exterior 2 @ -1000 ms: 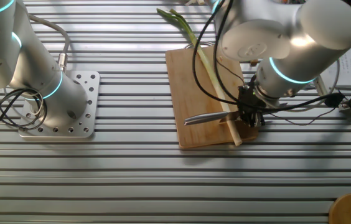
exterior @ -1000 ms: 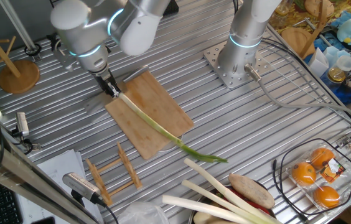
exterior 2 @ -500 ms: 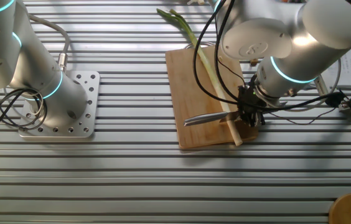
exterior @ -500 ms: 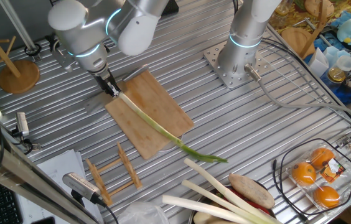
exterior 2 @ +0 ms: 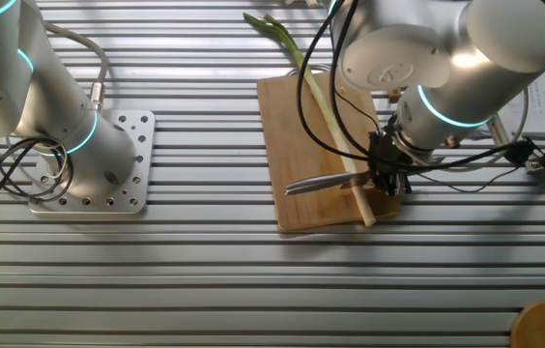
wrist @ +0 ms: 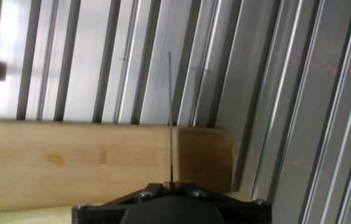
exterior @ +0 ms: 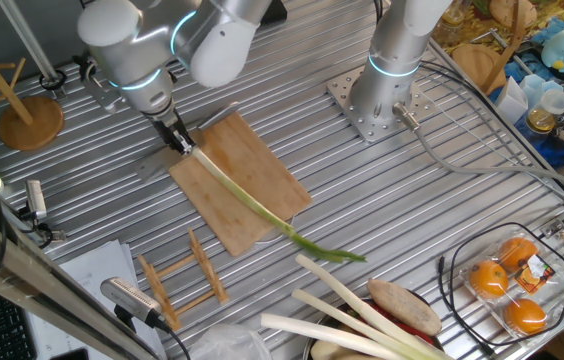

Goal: Chop the scallions

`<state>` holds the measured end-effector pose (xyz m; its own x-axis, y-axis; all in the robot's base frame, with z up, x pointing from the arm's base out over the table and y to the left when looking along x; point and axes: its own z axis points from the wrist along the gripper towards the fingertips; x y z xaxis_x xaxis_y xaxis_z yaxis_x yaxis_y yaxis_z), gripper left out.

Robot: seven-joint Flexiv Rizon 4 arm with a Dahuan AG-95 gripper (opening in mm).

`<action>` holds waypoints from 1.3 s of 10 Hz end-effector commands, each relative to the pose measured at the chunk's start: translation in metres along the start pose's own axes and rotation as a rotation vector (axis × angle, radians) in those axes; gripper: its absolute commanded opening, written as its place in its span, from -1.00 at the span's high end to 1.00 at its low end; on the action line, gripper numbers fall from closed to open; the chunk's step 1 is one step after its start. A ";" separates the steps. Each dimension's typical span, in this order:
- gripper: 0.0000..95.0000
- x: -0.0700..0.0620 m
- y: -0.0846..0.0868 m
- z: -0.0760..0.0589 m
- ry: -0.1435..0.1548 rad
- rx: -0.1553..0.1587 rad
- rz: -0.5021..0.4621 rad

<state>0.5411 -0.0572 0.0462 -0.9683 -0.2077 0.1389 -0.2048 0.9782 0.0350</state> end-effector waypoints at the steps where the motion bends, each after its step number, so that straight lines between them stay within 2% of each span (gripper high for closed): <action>1: 1.00 0.006 0.000 0.005 -0.008 0.008 -0.005; 2: 1.00 0.008 0.000 0.009 -0.013 0.009 -0.003; 4: 1.00 0.011 0.000 0.006 -0.006 0.016 -0.009; 6: 1.00 0.015 0.000 0.010 -0.015 0.014 -0.011; 8: 1.00 0.020 -0.002 0.005 -0.010 0.005 -0.020; 11: 1.00 0.026 -0.002 0.015 -0.014 0.004 -0.018; 13: 1.00 0.028 -0.001 0.007 -0.003 0.011 -0.023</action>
<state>0.5109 -0.0647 0.0419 -0.9645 -0.2290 0.1314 -0.2280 0.9734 0.0229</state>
